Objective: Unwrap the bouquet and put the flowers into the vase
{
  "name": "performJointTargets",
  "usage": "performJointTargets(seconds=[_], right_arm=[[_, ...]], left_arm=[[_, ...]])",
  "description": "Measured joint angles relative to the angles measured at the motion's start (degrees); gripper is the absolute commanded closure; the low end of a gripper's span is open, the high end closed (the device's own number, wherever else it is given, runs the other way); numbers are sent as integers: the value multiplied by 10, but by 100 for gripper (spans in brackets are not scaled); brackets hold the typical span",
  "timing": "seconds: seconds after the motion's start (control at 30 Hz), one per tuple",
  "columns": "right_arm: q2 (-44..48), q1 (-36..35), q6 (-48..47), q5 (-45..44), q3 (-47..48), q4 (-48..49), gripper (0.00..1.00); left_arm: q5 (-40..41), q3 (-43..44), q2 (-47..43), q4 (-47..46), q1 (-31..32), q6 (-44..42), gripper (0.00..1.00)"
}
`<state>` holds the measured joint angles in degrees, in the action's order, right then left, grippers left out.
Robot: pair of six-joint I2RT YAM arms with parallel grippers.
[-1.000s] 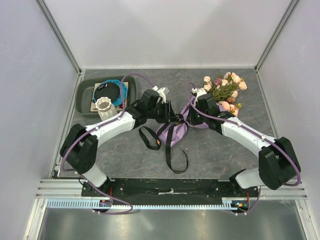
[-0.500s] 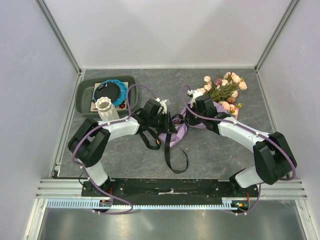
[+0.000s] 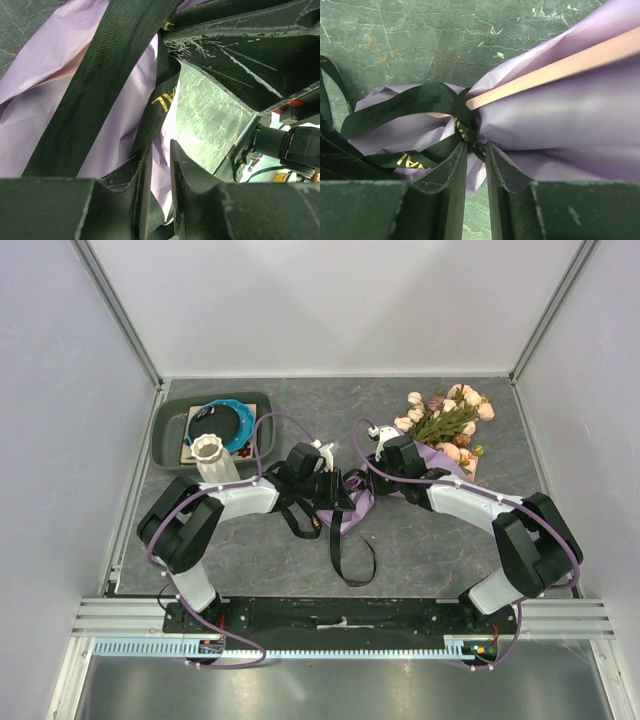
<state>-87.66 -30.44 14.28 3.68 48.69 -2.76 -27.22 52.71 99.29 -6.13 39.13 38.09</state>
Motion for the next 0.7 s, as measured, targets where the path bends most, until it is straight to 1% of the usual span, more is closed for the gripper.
performJointTargets(seconds=[0.07,0.13,0.17,0.27,0.33,0.47,0.5,0.6,0.7], right_arm=[[-9,-4,-2,-8,0,8,74],[-17,-8,-6,-13,-1,15,79],[-20,-9,-7,-16,-2,18,85],[-24,-11,-11,-24,-2,24,96],[-24,-12,-13,-26,-2,24,99],[-14,-16,-13,-35,-2,18,100],[-9,-16,-13,-37,-3,16,100],[20,-18,-12,-40,-3,0,100],[49,-18,-10,-46,-3,-14,100]], left_arm=[[-1,-2,2,-4,0,1,72],[-2,-3,3,-5,0,1,71],[-2,-5,3,-6,0,1,71],[-3,-10,3,-13,0,1,70],[-3,-15,3,-16,1,2,68],[-6,-28,-6,-17,2,3,61],[-8,-31,-11,-17,2,4,58],[-14,-38,-44,-11,2,5,52],[-18,-40,-91,-12,2,7,52]])
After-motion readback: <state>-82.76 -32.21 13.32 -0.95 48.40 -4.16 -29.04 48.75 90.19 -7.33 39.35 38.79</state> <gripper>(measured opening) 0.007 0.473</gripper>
